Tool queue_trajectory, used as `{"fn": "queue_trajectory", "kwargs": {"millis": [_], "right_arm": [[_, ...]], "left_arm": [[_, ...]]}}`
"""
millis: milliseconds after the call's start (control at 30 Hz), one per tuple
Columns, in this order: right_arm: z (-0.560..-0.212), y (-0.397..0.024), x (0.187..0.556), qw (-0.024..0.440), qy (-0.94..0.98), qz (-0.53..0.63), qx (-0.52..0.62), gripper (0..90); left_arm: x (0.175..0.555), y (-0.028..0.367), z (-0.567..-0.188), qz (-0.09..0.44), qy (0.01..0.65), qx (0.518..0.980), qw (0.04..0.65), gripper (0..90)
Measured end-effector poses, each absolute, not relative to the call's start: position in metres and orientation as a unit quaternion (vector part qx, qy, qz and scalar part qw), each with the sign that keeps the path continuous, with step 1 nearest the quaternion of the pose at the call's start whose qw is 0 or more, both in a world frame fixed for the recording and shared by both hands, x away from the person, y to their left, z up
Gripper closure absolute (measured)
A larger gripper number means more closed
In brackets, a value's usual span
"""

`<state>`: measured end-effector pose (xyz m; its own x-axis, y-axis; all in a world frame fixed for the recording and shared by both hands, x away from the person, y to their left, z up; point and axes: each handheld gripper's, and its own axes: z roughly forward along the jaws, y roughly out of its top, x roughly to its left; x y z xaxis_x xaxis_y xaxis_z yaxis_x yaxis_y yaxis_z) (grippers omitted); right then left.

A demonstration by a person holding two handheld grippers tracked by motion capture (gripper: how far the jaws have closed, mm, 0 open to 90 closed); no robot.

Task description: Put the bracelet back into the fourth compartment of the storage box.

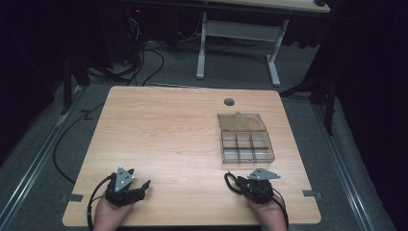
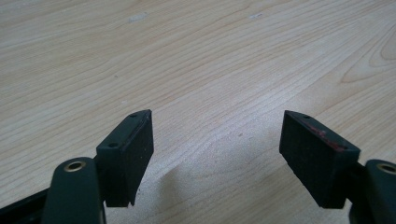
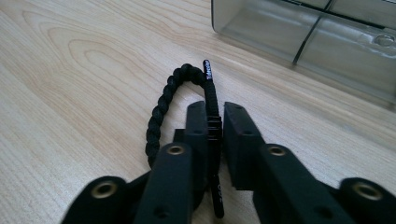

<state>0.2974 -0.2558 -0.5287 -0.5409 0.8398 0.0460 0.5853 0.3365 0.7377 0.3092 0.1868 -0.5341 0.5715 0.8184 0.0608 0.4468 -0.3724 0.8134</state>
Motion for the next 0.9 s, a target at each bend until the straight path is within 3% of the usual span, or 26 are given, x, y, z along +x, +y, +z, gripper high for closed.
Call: {"fn": "queue_trajectory", "kwargs": {"millis": [300,900], "right_arm": [[-0.512,-0.258,0.296,0.179,0.784,0.376,0.461,61.4],[-0.492,-0.273,0.309,0.112,0.837,0.251,0.473,51.6]], "left_arm": [[0.309,0.187,-0.534,0.235,0.396,0.795,0.395,26.8],[0.309,0.186,-0.534,0.231,0.392,0.798,0.395,27.1]]}}
